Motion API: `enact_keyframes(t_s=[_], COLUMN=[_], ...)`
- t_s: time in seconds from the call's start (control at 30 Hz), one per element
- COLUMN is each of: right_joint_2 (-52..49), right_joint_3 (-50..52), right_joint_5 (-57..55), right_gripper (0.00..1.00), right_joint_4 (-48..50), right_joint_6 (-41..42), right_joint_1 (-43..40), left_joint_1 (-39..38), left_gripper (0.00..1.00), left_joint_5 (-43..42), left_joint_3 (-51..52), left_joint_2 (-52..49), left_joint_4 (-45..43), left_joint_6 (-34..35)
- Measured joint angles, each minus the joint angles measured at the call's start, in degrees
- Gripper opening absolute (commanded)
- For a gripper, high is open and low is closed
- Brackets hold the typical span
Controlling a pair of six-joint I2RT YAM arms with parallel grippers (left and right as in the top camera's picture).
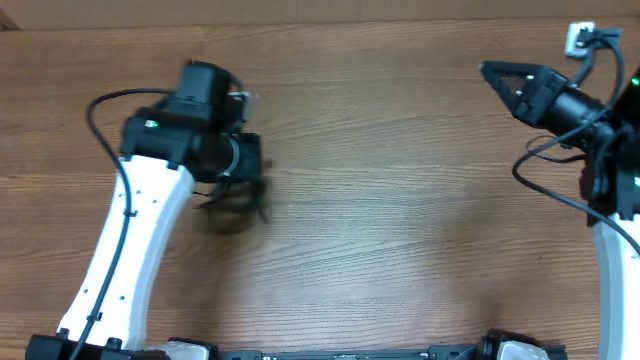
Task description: Untangle cables
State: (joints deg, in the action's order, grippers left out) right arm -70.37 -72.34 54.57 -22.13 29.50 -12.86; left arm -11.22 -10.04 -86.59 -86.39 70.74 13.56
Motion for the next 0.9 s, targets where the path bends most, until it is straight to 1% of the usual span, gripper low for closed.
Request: enact_keyframes(t_s=[0.07, 0.1, 0.13, 0.2, 0.23, 0.27, 0.4, 0.43, 0.47, 0.53, 0.63, 0.77, 0.9], right_joint_2=[0.92, 1.22, 1.29, 1.29, 1.29, 1.29, 1.29, 1.29, 1.29, 1.29, 1.27, 1.27, 1.27], right_joint_3=[-0.13, -0.31, -0.37, -0.46, -0.46, -0.48, -0.52, -0.52, -0.52, -0.52, -0.52, -0.52, -0.52], right_joint_5=[0.04, 0.09, 0.07, -0.04, -0.15, -0.28, -0.55, -0.57, -0.63, -0.83, -1.36, -4.59, -8.17], right_gripper=[0.04, 0.09, 0.17, 0.23, 0.28, 0.38, 0.54, 0.63, 0.69, 0.76, 0.77, 0.77, 0.78], right_joint_4=[-0.9, -1.97, -2.78, -4.63, -6.01, -7.26, -12.35, -13.94, -14.88, -17.66, -21.33, -25.2, -26.4], right_joint_6=[-0.44, -0.72, -1.07, -1.86, -2.58, -2.99, -6.36, -7.1, -8.02, -9.7, -12.02, -14.14, -14.97], right_joint_1=[-0.17, -0.13, -0.02, 0.35, 0.76, 1.16, 3.15, 3.65, 4.04, 4.98, 7.1, 10.51, 14.36], left_joint_1=[0.98, 0.79, 0.24, -1.16, -2.08, -2.89, -5.73, -6.16, -6.49, -6.95, -7.65, -9.33, -11.63], left_gripper=[0.04, 0.04, 0.04, 0.04, 0.04, 0.04, 0.04, 0.04, 0.04, 0.04, 0.04, 0.04, 0.06], left_joint_5=[-0.94, -1.33, -1.84, -2.45, -2.86, -3.19, -4.39, -4.74, -5.2, -6.1, -7.08, -7.63, -7.96], left_joint_3=[0.0, 0.0, 0.0, 0.0, 0.0, 0.0, 0.0, 0.0, -0.02, -0.48, -3.1, -9.86, -15.69], left_joint_2=[0.0, 0.0, 0.0, 0.0, 0.0, 0.0, 0.0, 0.0, 0.0, 0.0, 0.0, 0.0, 0.0], left_joint_4=[-0.02, -0.02, -0.04, -0.07, -0.15, -0.28, -0.98, -1.03, -1.01, -0.9, -0.81, -0.63, -0.48], left_joint_6=[-0.42, -0.44, -0.46, -0.59, -0.61, -0.63, -0.63, -0.61, -0.63, -0.63, -0.63, -0.63, -1.36])
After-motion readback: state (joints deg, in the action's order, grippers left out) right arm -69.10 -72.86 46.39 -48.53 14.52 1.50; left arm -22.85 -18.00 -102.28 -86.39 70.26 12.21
